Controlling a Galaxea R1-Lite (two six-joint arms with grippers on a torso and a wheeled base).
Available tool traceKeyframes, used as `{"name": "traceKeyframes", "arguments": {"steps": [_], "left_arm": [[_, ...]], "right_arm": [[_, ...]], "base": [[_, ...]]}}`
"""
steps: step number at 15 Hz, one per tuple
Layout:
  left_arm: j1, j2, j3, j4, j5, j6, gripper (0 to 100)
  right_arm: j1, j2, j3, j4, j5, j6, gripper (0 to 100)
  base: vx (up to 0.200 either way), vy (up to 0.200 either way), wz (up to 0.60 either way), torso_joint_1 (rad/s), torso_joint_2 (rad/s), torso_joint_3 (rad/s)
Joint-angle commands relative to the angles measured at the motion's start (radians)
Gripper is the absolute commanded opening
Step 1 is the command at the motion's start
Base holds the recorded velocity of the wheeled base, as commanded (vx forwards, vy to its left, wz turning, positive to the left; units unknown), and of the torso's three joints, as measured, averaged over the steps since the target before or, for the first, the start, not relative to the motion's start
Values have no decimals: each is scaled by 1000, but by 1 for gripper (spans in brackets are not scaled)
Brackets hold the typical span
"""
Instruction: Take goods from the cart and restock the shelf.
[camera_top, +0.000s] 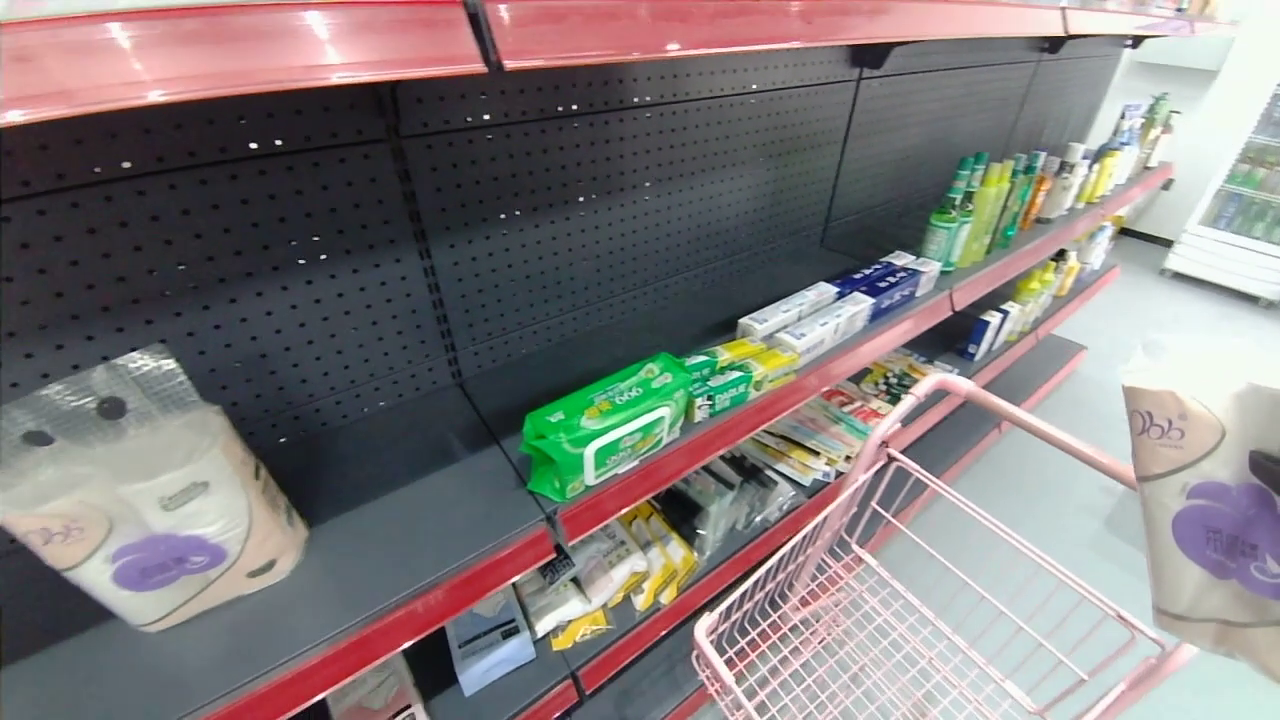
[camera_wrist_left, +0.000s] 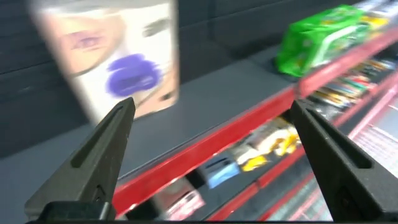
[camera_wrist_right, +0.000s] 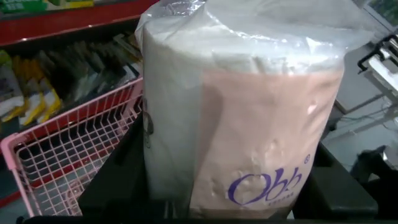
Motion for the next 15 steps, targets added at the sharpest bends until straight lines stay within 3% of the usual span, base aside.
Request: {"name": "traceKeyframes", "arguments": {"steps": [1,11,15], "left_arm": [[0,1,1,1,-1,0,100],[0,1,-1,1,1,0,100],[0,1,-1,1,1,0,100]], "right_arm": [[0,1,-1,-1,-1,0,0],[3,-11,-4,-4,1,-28,0],[-2,-77,19,-12,2,-11,0]], "base": [[0,0,600,-7,7,2],[0,0,600,2,1,1],[0,0,0,0,0,0]]}}
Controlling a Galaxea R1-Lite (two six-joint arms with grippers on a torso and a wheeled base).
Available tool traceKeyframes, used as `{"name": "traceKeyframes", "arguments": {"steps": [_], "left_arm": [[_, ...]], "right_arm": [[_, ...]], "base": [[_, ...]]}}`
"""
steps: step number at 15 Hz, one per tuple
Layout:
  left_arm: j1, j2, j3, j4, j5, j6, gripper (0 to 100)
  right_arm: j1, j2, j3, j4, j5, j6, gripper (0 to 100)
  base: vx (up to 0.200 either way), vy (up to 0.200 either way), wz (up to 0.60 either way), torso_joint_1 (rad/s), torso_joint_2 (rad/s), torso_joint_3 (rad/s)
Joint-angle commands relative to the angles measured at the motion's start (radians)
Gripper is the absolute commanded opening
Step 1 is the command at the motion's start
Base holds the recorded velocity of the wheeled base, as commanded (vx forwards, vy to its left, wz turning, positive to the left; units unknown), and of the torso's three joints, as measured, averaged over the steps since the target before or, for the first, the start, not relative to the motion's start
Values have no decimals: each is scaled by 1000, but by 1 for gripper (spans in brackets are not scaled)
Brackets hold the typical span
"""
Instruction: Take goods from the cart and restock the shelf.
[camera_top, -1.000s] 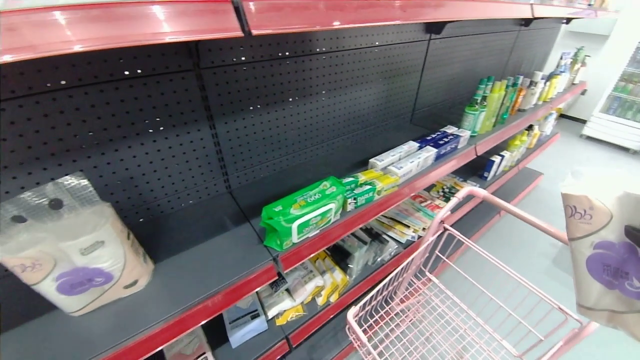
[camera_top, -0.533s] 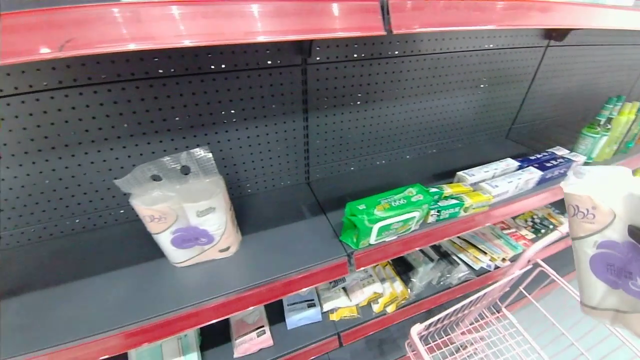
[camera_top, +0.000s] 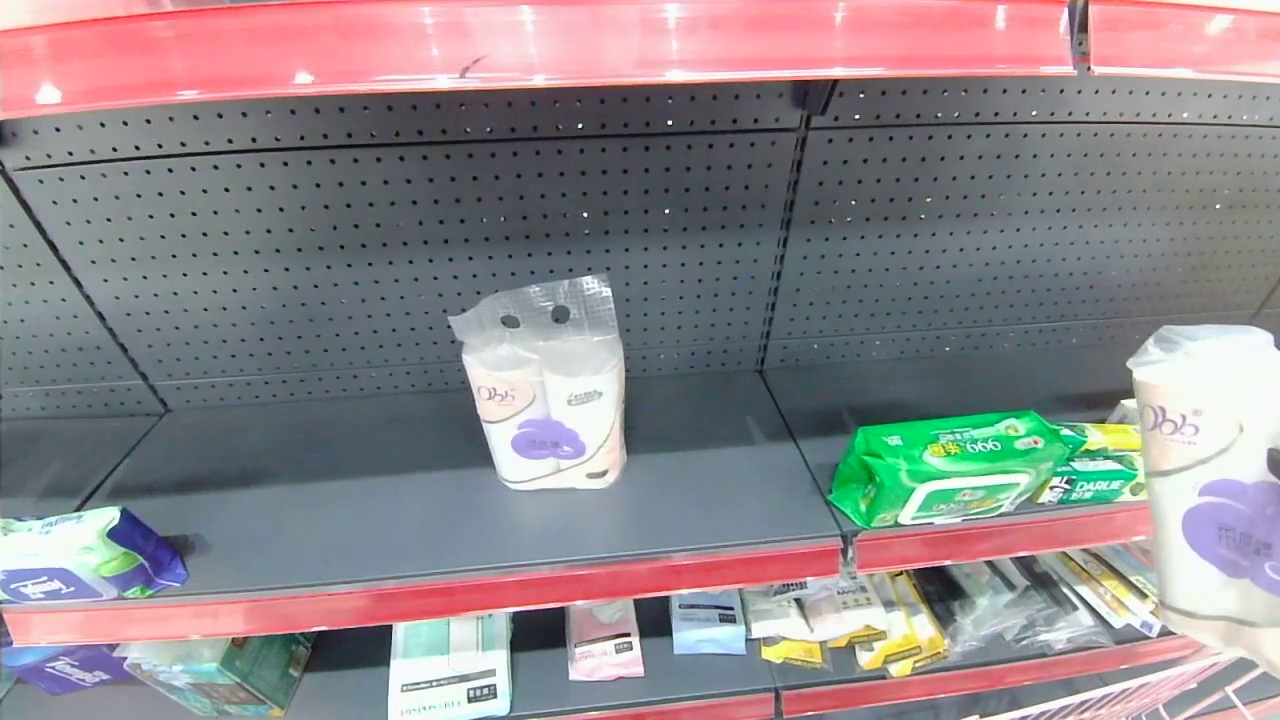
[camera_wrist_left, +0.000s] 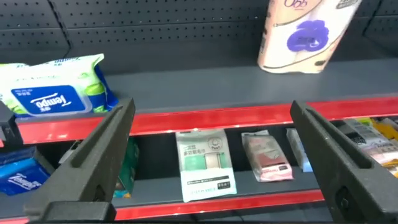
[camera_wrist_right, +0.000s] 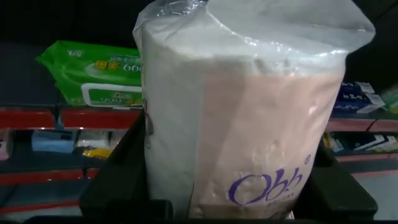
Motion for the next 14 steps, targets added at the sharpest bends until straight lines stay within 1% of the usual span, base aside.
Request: {"name": "traceKeyframes", "arguments": {"steps": [1,2,3,4,5,6,8,9,10,11,12,13,14], "left_arm": [[1,1,0,-1,0,0,100],[1,1,2,-1,0,2,100],[1,1,2,-1,0,3,100],[-1,1,2,-1,-2,3,100],[1,1,2,-1,-2,3,100],[-1,1,2,-1,-5,5,100],[-1,5,0,-2,-46,10,100],[-1,12,-24,-1,-95,26,100],[-7,99,-121,-1,-88,16,100],[-7,332,-299,-13,-46,-82,100],[-5,493,-419,-45,0,-168,100],[-1,584,-434,-65,24,-162,100],[1,639,-432,-79,34,-142,100]], "right_arm": [[-3,-62,16,0,4,18,0],[1,-119,58,-1,7,29,0],[3,-139,72,-1,9,32,0],[3,-205,111,2,81,32,0],[3,-217,115,2,108,33,0],[0,-222,115,2,157,42,0],[-3,-200,115,-1,156,79,0],[6,-183,111,-1,168,142,0],[6,-173,103,-1,185,182,0],[3,-151,88,-1,193,210,0],[-3,-153,91,2,190,216,0],[-3,-153,97,6,193,213,0],[0,-147,104,3,191,211,0]], "base": [[0,0,0,0,0,0],[0,0,0,0,0,0],[0,0,0,0,0,0],[0,0,0,0,0,0],[0,0,0,0,0,0],[0,0,0,0,0,0],[0,0,0,0,0,0],[0,0,0,0,0,0],[0,0,0,0,0,0],[0,0,0,0,0,0],[0,0,0,0,0,0],[0,0,0,0,0,0],[0,0,0,0,0,0]]}}
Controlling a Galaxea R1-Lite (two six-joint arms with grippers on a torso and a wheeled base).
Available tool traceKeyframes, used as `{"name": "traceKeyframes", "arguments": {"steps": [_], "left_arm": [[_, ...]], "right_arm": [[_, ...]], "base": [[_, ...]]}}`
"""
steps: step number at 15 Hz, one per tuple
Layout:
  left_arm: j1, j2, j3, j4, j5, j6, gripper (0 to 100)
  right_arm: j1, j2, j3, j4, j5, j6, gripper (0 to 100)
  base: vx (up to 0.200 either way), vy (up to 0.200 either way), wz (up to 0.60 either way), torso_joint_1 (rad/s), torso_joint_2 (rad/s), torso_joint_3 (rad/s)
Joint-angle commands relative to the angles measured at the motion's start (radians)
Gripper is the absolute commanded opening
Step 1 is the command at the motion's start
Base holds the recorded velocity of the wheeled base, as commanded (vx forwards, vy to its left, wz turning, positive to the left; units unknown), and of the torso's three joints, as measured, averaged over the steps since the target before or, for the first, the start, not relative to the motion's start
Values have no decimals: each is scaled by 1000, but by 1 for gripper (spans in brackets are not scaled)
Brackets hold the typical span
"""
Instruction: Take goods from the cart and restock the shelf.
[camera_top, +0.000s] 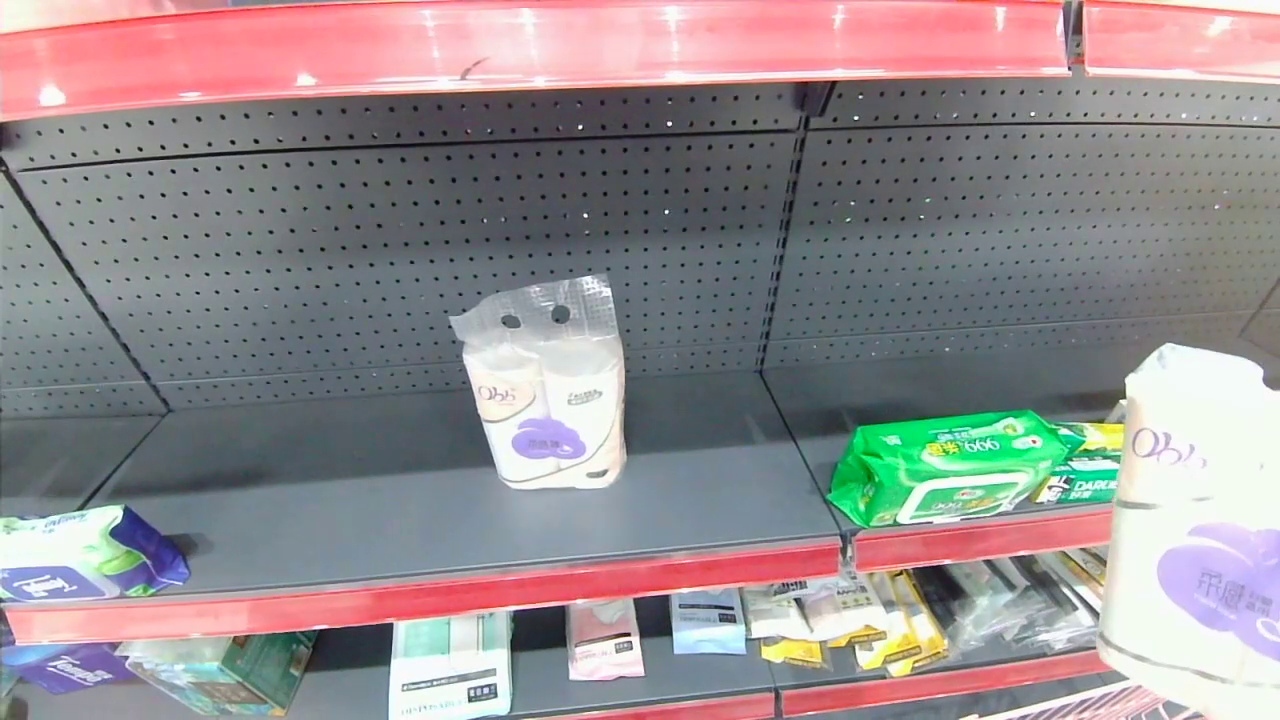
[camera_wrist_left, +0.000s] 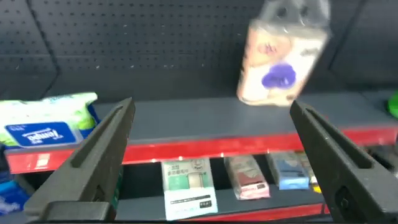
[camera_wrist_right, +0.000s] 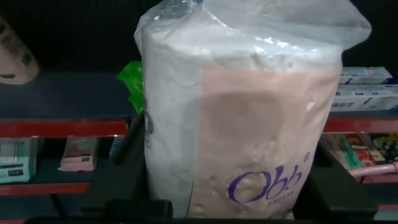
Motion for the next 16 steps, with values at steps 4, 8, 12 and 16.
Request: {"name": "traceKeyframes", "arguments": {"steps": [4,8,12,16], "left_arm": [[102,740,-196,-127,-25,93,100],[174,978,-223,-225,-465,376,100],[224,1217,-400,-266,-659,497,100],[230,1444,-522,-346,-846,659,100]], "right_arm": [[-26,12,27,5,-34,-32,0],[-86,-22,18,8,-40,-36,0],[-91,-51,17,10,-70,-36,0],[-98,-59,17,13,-81,-39,0]], "base": [[0,0,0,0,0,0],[0,0,0,0,0,0],[0,0,0,0,0,0],[0,0,0,0,0,0]]}}
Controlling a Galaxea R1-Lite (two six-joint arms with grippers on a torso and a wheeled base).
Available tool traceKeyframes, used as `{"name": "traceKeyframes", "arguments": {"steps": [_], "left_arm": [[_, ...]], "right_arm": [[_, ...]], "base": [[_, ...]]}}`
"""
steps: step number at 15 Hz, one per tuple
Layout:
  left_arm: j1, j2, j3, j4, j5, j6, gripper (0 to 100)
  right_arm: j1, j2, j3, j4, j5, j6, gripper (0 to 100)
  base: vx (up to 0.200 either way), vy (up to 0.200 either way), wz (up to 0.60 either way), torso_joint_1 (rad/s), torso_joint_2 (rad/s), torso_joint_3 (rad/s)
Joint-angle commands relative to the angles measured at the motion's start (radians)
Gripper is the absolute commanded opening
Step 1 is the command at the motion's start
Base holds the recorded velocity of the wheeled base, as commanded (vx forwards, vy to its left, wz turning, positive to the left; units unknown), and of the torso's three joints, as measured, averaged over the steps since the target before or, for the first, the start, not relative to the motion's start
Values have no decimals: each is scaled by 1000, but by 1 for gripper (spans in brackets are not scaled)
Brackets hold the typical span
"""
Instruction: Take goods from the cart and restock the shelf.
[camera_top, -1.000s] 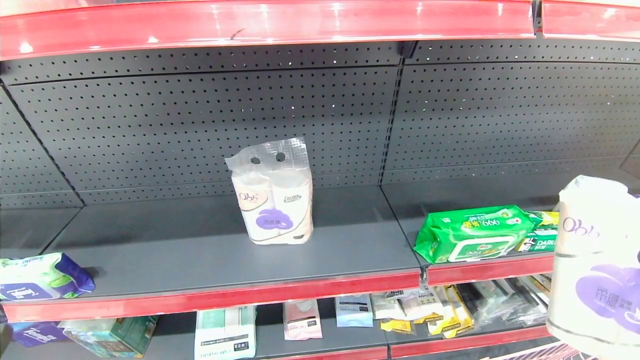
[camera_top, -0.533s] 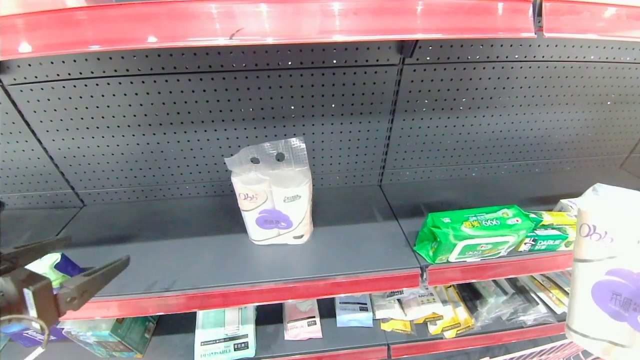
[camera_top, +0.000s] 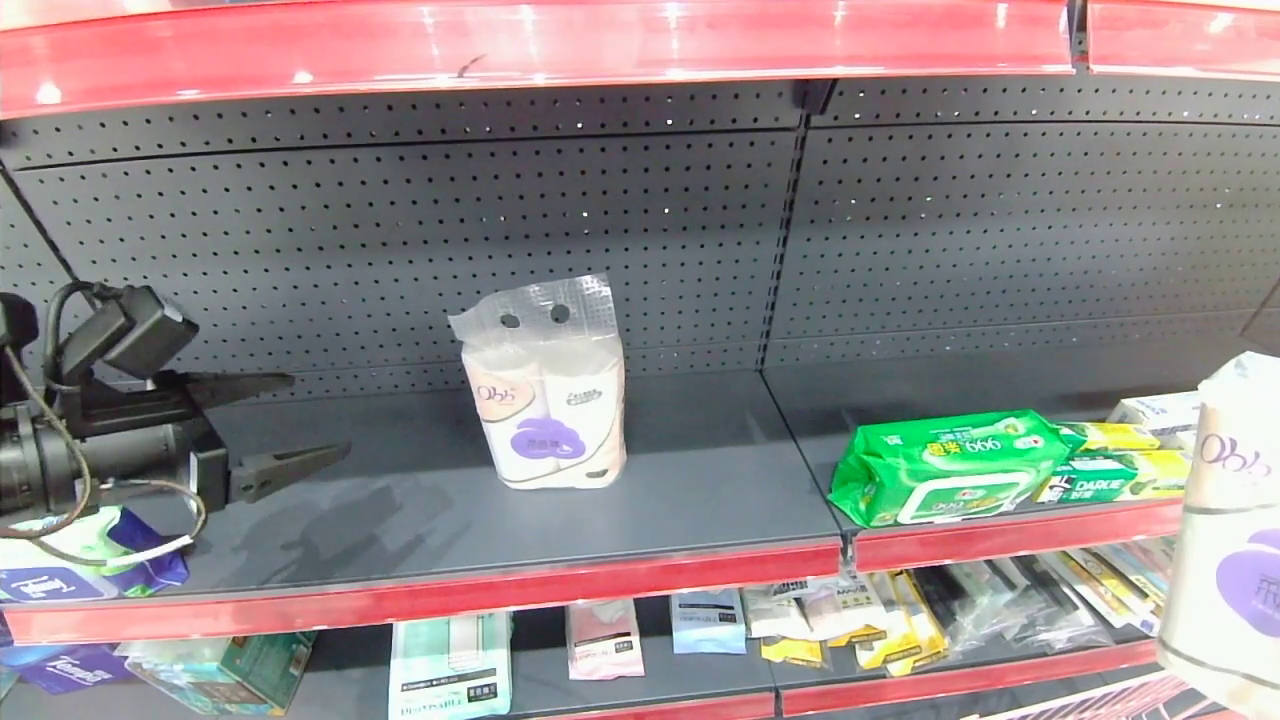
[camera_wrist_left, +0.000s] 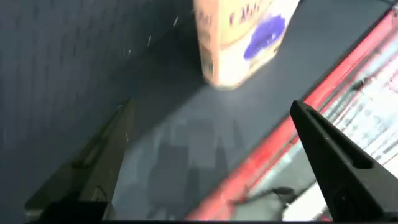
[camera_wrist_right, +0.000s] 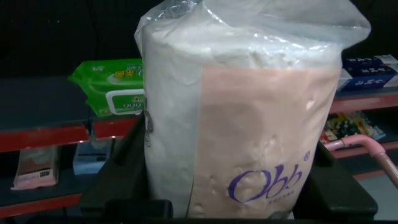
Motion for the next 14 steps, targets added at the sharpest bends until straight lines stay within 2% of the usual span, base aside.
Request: {"name": "traceKeyframes", "arguments": {"steps": [1,2,3,4,7,14], "left_arm": [[6,193,-69,-66,-114,43,100],[4,216,-82,-87,-145,43,100],[-1,277,-125,-132,-214,43,100],[-10,314,-151,-153,-241,43,100],[-45,395,-212,-204,-266,38,100],[-111,509,-365,-205,-281,32,100]], "right_arm": [[-3,-4,0,0,-2,-1,0],[-5,-2,0,0,-2,-1,0],[-5,-1,2,0,-2,-3,0],[-5,-1,2,0,-2,-4,0],[-14,-1,3,0,-2,-4,0],[-32,-2,2,0,-2,-4,0]], "base": [[0,0,0,0,0,0],[0,0,0,0,0,0],[0,0,0,0,0,0],[0,0,0,0,0,0],[0,0,0,0,0,0],[0,0,0,0,0,0]]}}
